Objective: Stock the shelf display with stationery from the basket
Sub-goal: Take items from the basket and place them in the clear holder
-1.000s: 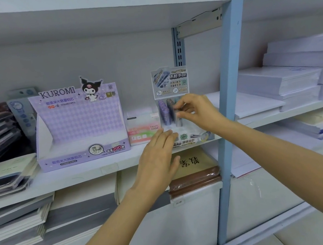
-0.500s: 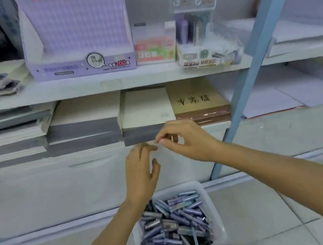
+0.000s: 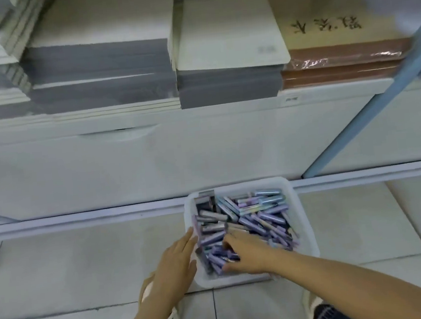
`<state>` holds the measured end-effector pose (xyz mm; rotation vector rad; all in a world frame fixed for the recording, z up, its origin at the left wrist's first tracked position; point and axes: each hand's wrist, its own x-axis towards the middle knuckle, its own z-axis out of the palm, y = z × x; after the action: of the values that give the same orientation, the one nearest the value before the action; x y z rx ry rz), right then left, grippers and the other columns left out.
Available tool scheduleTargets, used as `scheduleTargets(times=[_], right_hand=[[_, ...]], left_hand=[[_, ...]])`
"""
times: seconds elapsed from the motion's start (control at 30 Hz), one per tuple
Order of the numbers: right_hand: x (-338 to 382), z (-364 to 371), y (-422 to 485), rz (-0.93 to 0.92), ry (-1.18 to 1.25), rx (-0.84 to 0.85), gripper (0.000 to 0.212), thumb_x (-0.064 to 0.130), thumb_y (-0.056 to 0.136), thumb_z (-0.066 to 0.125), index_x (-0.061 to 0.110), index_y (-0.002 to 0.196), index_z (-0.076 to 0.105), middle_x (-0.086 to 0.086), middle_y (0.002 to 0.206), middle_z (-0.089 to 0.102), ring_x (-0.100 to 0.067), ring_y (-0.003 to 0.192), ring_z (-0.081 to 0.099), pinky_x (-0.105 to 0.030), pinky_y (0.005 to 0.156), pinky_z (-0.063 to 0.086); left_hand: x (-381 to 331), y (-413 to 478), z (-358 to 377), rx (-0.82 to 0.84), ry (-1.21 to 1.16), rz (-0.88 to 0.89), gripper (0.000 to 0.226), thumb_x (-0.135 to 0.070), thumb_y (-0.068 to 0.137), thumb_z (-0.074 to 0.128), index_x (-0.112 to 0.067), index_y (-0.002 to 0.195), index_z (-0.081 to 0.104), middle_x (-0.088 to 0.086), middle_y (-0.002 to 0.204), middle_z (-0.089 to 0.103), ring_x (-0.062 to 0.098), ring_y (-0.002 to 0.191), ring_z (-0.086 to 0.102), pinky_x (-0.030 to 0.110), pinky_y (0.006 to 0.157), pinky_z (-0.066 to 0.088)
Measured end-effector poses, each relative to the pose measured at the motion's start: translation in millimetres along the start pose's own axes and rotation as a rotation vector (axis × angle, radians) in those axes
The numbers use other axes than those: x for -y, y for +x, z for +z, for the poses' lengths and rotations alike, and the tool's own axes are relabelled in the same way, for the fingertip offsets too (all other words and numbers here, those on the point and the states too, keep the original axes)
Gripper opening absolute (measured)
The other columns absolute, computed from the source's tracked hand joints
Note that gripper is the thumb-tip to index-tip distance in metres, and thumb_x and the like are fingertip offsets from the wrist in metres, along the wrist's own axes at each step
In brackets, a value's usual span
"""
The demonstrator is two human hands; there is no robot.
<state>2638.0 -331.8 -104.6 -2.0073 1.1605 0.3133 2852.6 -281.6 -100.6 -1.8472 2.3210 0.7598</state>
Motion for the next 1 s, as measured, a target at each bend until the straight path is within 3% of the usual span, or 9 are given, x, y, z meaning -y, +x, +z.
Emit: scheduleTargets(times=[0.13, 0.3, 0.4, 0.53, 0.67, 0.73, 0.87, 0.93, 1.0], right_hand=[[6.7, 15.9, 9.5, 0.035, -0.069, -0.074, 0.054, 0.047, 0.086, 0.064, 0.009, 0.119, 0.045, -0.012, 0.121, 0.048, -0.027, 0.102, 0.05, -0.03, 0.07, 0.033], [0.0, 12.4, 10.8, -0.019, -0.136, -0.038, 0.042, 0.036, 0.084, 0.065, 0.008, 0.113, 0.051, -0.013, 0.117, 0.053, -0.029, 0.1, 0.055, -0.031, 0.071, 0.038], [-3.0, 6.4, 10.7, -0.048, -0.055, -0.005, 0.022, 0.032, 0.085, 0.064, 0.011, 0.085, 0.061, -0.012, 0.102, 0.056, -0.028, 0.089, 0.056, -0.034, 0.07, 0.042], [-10.0, -17.7, 11.2, 0.028, 0.34, -0.148, 0.033, 0.032, 0.084, 0.07, 0.018, 0.066, 0.047, 0.002, 0.073, 0.049, -0.011, 0.064, 0.046, -0.026, 0.061, 0.039], [-8.7, -40.7, 10.4, 0.011, 0.52, -0.19, 0.039, 0.041, 0.083, 0.072, 0.023, 0.057, 0.047, 0.007, 0.056, 0.046, -0.005, 0.052, 0.043, -0.019, 0.053, 0.036], [-1.1, -44.3, 8.7, -0.038, 0.529, -0.142, 0.034, 0.037, 0.083, 0.073, 0.031, 0.058, 0.051, 0.012, 0.057, 0.05, -0.002, 0.053, 0.046, -0.015, 0.054, 0.038], [5.1, -46.8, 6.2, -0.088, 0.596, -0.086, 0.022, 0.025, 0.083, 0.075, 0.038, 0.07, 0.065, 0.007, 0.073, 0.067, -0.009, 0.066, 0.065, -0.02, 0.061, 0.052], [1.0, -52.8, 3.7, -0.083, 0.632, -0.052, 0.004, 0.022, 0.085, 0.073, 0.018, 0.088, 0.073, -0.008, 0.087, 0.071, -0.026, 0.08, 0.069, -0.035, 0.073, 0.058], [-6.9, -58.9, 1.6, -0.064, 0.735, -0.069, 0.02, 0.017, 0.087, 0.071, 0.0, 0.098, 0.069, -0.01, 0.097, 0.071, -0.029, 0.089, 0.069, -0.034, 0.076, 0.059]], left_hand=[[1.7, 2.1, 2.7, -0.051, -0.11, -0.003, 0.05, -0.022, 0.102, 0.043, -0.019, 0.15, 0.028, -0.004, 0.162, 0.004, 0.009, 0.144, 0.025, 0.02, 0.113, 0.021], [3.1, 5.4, -0.9, -0.14, -0.206, -0.003, 0.041, -0.017, 0.098, 0.051, -0.015, 0.138, 0.048, 0.001, 0.154, 0.034, 0.019, 0.137, 0.039, 0.031, 0.11, 0.031], [2.5, 7.6, -4.4, -0.191, -0.227, -0.026, 0.033, -0.015, 0.096, 0.054, -0.014, 0.129, 0.057, 0.005, 0.147, 0.043, 0.023, 0.13, 0.045, 0.033, 0.106, 0.036], [-7.5, 13.0, -10.7, -0.322, -0.345, -0.06, 0.022, -0.01, 0.096, 0.054, -0.01, 0.115, 0.065, 0.007, 0.118, 0.059, 0.021, 0.105, 0.055, 0.031, 0.091, 0.046], [-39.0, 27.6, -23.7, -0.158, -0.96, -0.304, 0.028, -0.031, 0.101, 0.048, -0.011, 0.104, 0.068, 0.01, 0.1, 0.069, 0.025, 0.094, 0.064, 0.034, 0.086, 0.053], [-56.8, 34.8, -27.7, -0.028, -1.248, -0.37, 0.035, -0.039, 0.1, 0.049, -0.012, 0.102, 0.071, 0.008, 0.099, 0.073, 0.021, 0.095, 0.068, 0.031, 0.087, 0.056], [-72.8, 45.8, -23.2, -0.168, -1.163, -0.485, 0.031, -0.025, 0.1, 0.05, 0.002, 0.091, 0.064, 0.026, 0.092, 0.066, 0.027, 0.079, 0.06, 0.047, 0.084, 0.053], [-69.5, 47.2, -23.3, -0.239, -1.162, -0.532, 0.027, -0.022, 0.101, 0.047, -0.002, 0.088, 0.06, 0.018, 0.085, 0.063, 0.023, 0.077, 0.057, 0.041, 0.076, 0.052], [-62.6, 45.6, -25.0, -0.218, -1.165, -0.533, 0.023, -0.019, 0.102, 0.043, -0.004, 0.092, 0.056, 0.01, 0.087, 0.061, 0.018, 0.077, 0.056, 0.031, 0.069, 0.049]])
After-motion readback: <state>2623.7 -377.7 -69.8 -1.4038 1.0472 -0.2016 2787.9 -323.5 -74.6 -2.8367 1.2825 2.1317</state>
